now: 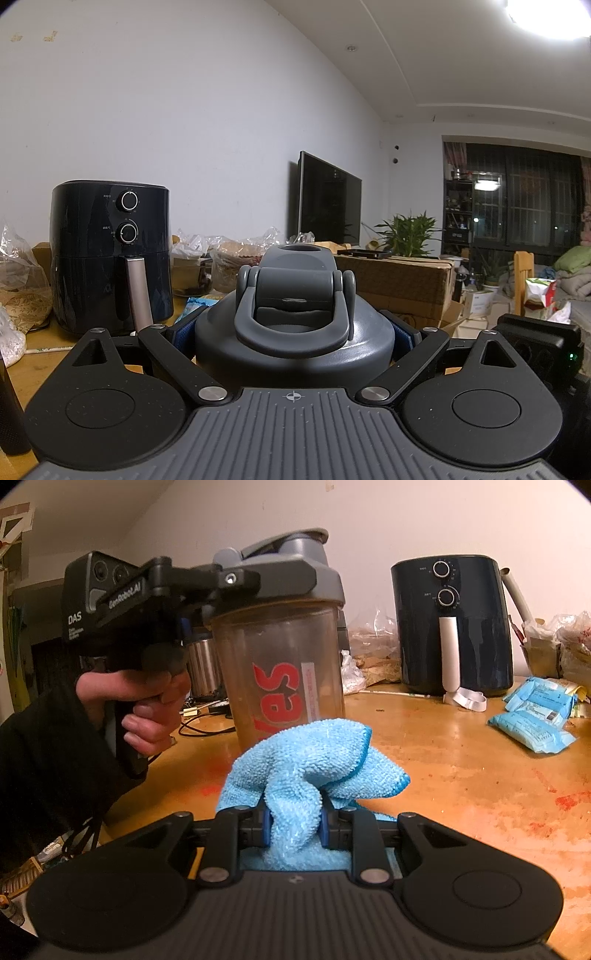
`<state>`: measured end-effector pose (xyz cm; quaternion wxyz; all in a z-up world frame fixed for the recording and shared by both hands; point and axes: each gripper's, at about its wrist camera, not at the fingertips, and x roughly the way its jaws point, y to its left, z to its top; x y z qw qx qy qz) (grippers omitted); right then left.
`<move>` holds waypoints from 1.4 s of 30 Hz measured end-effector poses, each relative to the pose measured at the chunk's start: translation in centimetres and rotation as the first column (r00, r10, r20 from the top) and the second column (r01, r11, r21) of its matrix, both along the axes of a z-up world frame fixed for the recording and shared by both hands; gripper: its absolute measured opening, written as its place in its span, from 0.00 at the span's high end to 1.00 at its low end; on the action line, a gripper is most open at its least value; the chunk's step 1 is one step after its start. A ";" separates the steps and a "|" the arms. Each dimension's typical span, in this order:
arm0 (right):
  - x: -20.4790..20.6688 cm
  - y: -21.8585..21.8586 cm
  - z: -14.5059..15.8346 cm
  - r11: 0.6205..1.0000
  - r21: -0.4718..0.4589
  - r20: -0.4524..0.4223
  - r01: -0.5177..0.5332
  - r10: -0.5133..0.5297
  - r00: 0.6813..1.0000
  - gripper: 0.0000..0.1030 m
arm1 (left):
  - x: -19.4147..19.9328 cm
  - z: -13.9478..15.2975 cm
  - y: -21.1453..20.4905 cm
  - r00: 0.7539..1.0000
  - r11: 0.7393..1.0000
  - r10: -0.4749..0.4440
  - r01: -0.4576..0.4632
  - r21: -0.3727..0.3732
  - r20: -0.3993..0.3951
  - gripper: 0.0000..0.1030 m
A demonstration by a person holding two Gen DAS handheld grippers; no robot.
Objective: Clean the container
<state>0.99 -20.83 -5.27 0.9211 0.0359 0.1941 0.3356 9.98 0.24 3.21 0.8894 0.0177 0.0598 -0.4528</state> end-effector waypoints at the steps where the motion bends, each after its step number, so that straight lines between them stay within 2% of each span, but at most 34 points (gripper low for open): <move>1: 0.0 0.0 0.1 1.000 -0.001 0.003 0.000 0.000 1.000 0.81 | 0.0 0.0 0.0 1.000 1.000 0.000 0.000 0.000 0.000 0.08; 42: -1.5 -0.2 5.7 0.999 0.032 0.153 0.017 -0.021 0.988 0.81 | 0.3 -0.1 0.0 1.000 1.000 -0.001 0.001 0.004 -0.001 0.08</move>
